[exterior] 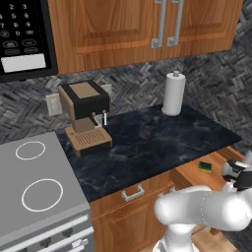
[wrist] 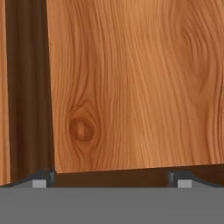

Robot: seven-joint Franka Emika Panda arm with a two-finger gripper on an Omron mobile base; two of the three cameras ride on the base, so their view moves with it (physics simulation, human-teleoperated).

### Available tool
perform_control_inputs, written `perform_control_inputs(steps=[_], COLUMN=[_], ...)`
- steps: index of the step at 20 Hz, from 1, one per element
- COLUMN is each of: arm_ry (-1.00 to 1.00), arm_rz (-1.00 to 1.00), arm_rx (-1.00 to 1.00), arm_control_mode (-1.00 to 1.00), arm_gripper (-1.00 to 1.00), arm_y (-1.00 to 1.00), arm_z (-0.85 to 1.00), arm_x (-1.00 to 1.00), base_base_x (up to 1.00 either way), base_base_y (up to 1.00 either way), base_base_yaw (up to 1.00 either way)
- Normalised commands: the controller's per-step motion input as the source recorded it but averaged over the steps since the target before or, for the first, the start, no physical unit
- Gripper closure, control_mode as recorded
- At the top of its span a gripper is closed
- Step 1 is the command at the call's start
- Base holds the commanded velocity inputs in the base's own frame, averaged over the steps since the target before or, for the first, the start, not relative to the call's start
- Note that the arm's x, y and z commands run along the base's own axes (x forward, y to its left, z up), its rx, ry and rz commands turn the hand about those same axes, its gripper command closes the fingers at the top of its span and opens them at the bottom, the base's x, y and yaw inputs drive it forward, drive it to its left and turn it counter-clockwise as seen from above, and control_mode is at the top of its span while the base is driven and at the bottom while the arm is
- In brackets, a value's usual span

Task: Restock the sink supplies by placing the sponge and soap dispenser on the counter and next to the sink. Make sure the soap dispenser is upright.

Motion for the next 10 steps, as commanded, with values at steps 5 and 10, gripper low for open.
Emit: perform_control_inputs(steps=[5,10], arm_ry=[0.00,0.00], arm_rz=[0.00,0.00], arm_rx=[0.00,0.00], arm_control_mode=[-1.00,-1.00], arm_gripper=[-1.00,-1.00], arm_y=[-0.30,-0.25], arm_z=[-0.25,-0.24], arm_x=[-0.05,-0.28], base_base_x=[0.00,0.00], base_base_y=[0.00,0.00], base_base_yaw=[0.00,0.00])
